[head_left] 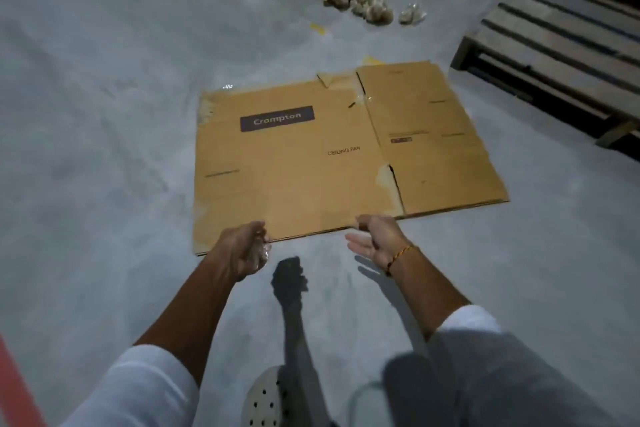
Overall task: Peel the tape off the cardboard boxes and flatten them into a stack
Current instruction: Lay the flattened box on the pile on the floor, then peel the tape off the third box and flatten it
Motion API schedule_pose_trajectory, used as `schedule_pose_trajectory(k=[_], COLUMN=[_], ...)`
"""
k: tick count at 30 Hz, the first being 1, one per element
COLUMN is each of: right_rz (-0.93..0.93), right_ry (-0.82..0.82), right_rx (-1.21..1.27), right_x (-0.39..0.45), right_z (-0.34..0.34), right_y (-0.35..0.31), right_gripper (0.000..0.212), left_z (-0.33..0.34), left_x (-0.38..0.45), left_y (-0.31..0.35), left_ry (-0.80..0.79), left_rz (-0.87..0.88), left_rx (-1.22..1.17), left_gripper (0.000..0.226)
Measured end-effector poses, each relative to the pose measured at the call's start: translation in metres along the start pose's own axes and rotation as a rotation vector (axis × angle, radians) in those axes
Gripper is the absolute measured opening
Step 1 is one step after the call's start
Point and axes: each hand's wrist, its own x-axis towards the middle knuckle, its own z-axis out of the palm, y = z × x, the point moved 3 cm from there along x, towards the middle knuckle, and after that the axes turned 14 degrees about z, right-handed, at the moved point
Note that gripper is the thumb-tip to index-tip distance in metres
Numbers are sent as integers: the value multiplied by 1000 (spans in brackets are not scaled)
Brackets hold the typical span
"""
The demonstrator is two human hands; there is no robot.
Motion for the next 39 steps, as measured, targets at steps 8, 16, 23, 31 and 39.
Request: schedule_pose_trajectory(k=[8,16,23,31,39], right_rz=[-178,-383,-571,-832,-1103], right_ry=[23,162,340,592,1014], right_rx=[-176,-149,2,119,37], right_x=[-64,-215,-368,-517,-649], right_z=[-40,-140,-244,-323,-342], right_y=[16,50,126,227,323], right_gripper=[20,20,16,12,11], left_z=[39,123,207,285,327], left_x=[-59,-172,-317,-503,-628], left_y=[24,30,-15,-105,-163], left_ry=[-142,-423,-629,-1021,-1295], left_rz=[284,577,708,773,928], left_rx=[460,744,493,570,658], left_gripper=[30,59,25,37,24])
